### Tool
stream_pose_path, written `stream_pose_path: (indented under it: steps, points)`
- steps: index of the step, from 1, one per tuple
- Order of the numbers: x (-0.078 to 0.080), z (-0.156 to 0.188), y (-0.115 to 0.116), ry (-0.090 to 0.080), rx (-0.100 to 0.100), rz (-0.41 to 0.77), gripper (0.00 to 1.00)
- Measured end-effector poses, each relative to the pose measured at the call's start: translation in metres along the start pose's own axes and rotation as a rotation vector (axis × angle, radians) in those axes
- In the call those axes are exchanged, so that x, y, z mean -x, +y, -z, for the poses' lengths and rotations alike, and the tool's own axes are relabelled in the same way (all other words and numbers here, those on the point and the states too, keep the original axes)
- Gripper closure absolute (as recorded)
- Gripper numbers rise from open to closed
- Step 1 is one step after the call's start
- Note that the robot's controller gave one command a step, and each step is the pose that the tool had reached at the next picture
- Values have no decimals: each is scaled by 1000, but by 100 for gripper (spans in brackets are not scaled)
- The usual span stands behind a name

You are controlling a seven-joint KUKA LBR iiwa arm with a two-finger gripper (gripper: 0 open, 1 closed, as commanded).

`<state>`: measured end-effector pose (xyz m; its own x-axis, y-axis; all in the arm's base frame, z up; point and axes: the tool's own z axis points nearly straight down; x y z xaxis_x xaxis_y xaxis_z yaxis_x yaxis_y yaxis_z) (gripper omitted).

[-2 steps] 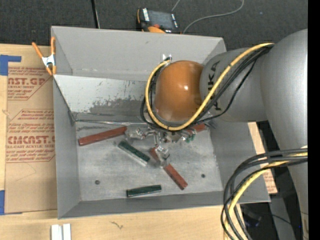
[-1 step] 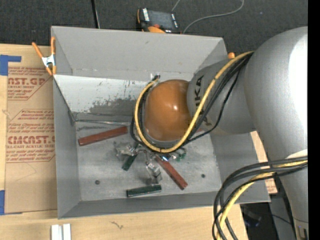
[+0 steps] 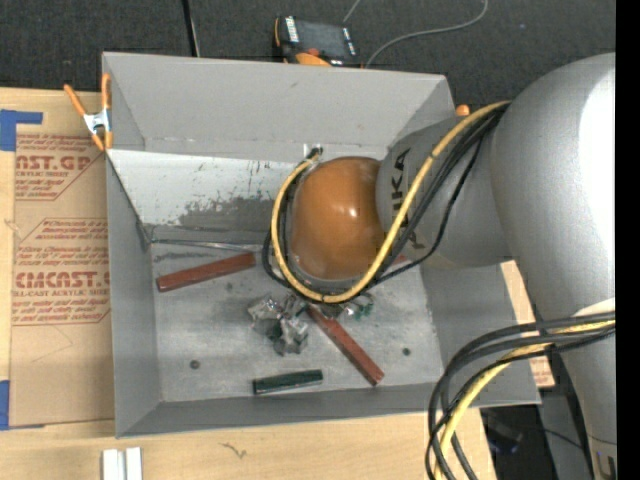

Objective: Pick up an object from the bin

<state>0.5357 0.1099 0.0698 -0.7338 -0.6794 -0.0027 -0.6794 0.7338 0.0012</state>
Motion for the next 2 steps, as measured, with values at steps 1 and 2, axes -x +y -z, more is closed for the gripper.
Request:
stream_pose_path:
  steps: [1,2]
  points:
    - [-38,115,-10,-4,-6,-47,100]
    - [-17,176,-54,-2,-4,478,100]
